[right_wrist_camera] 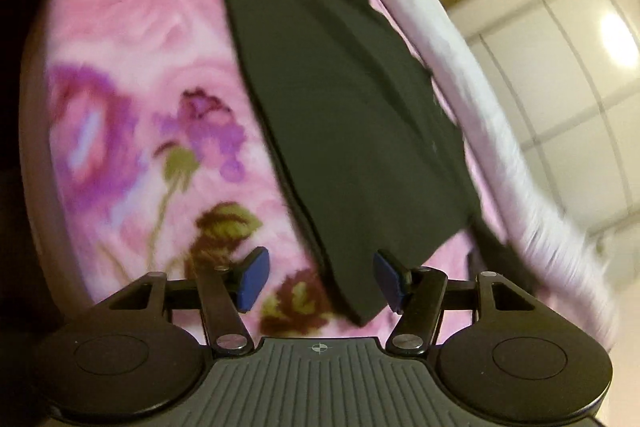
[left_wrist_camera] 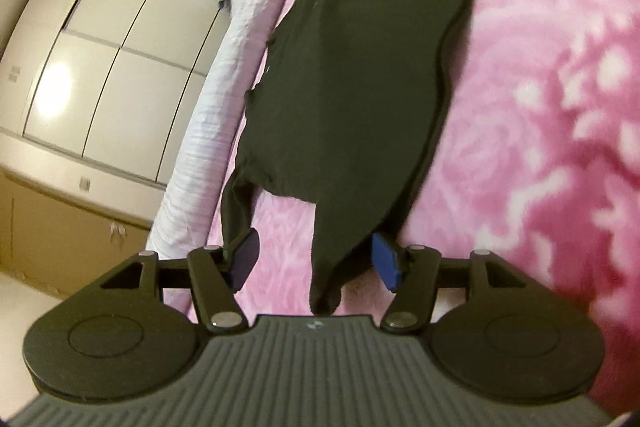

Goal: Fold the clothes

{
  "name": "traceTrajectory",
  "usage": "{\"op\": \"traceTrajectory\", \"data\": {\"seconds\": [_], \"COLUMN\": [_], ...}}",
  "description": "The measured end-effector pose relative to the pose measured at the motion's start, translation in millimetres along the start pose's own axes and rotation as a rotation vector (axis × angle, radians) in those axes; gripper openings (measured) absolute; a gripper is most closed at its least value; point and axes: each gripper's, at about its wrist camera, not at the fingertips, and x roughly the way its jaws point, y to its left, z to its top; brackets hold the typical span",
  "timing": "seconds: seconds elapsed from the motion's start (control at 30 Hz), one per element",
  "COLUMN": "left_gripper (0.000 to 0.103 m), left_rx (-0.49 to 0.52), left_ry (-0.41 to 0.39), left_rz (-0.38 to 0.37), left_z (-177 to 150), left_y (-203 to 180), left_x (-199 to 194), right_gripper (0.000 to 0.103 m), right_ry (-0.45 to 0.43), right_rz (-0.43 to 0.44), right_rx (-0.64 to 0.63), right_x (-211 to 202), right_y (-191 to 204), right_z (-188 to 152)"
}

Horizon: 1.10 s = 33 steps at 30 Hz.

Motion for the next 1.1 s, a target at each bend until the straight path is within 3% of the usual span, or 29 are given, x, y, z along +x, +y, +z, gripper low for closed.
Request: {"op": "traceTrajectory", "data": {"seconds": [0.1, 0.3, 0.33, 0.37, 0.4, 0.53, 0.63, 0.77, 0.87, 1.1], "left_gripper": [0.057, 0.057, 0.057, 0.057, 0.057, 0.057, 0.051, 0.026, 0.016, 0.013], "left_rx": [0.043, 0.003, 0.012, 0.021, 0.037, 0.114, 0.179, 0.225, 0.223, 0.222], "left_ry": [-0.024, -0.018, -0.022, -0.025, -0.03, -0.044, -0.046, -0.051, -0.064, -0.092], "left_rz": [-0.023, -0.049, -0.049, -0.048, -0.047, -0.035, -0.031, -0.007, 0.0, 0.003], "left_z": [-7, -15, -15, -15, -14, -11, -7, 0, 4, 15], "left_y": [0, 1, 1, 0, -1, -8, -11, -12, -12, -23], "left_x": [-6, -3, -3, -3, -3, 3, 9, 8, 1, -16], "right_gripper": [0.061, 0.059, 0.046, 0.016, 0.002, 0.001, 0.001, 0.001, 0.001, 0.001], "right_ry": [0.01, -0.018, -0.019, -0.005, 0.016, 0.007, 0.0, 0.016, 0.021, 0.038], "right_rz": [-0.023, -0.076, -0.084, -0.087, -0.099, -0.115, -0.129, -0.148, -0.163, -0.15], "right_rx": [-0.055, -0.166, -0.179, -0.185, -0.179, -0.068, -0.029, -0.006, 0.022, 0.035], "right_x": [6, 28, 32, 36, 39, 32, 19, 11, 4, -15], "right_y": [-2, 0, -1, -2, -5, -24, -31, -38, -44, -38], "right_z": [-10, -18, -18, -18, -20, -26, -27, -27, -28, -34]}}
